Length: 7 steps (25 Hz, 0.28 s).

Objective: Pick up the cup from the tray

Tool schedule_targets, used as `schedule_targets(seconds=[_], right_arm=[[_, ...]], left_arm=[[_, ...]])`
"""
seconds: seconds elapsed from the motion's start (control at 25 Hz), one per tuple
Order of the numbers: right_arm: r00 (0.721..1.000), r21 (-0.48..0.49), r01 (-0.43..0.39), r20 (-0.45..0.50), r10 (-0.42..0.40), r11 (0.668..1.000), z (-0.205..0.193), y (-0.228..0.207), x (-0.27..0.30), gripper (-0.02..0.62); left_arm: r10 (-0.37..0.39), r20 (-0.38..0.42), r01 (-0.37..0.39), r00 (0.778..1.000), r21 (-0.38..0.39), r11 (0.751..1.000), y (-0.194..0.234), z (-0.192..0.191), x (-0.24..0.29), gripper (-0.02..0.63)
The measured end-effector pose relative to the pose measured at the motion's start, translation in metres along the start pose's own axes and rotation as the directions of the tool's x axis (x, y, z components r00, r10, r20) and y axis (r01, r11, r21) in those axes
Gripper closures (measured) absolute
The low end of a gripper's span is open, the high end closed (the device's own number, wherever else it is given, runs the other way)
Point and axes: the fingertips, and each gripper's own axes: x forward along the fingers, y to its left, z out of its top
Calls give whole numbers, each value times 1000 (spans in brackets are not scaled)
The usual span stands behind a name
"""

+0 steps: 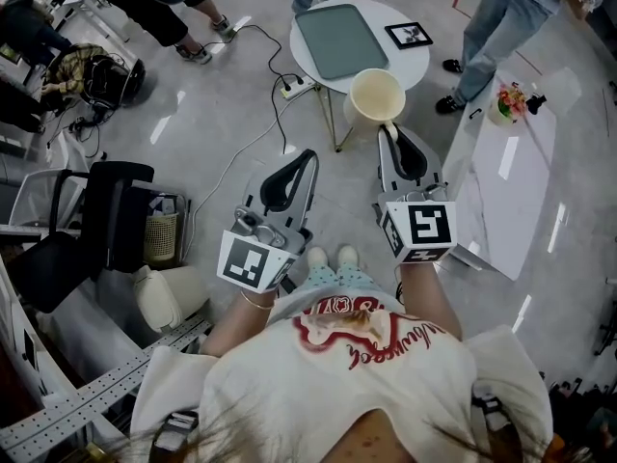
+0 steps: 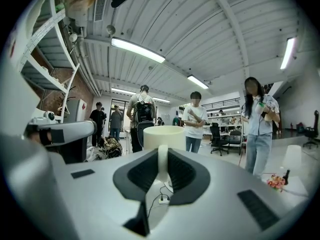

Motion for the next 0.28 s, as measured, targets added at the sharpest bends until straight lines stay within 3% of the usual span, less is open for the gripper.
schedule_targets(seconds=[0.28], right_arm=[[1000,-7,9,6,-9,1000,1,-9,-1,541]], left_arm=[[5,9,-5,1000,9,1000,0,3,4,592]])
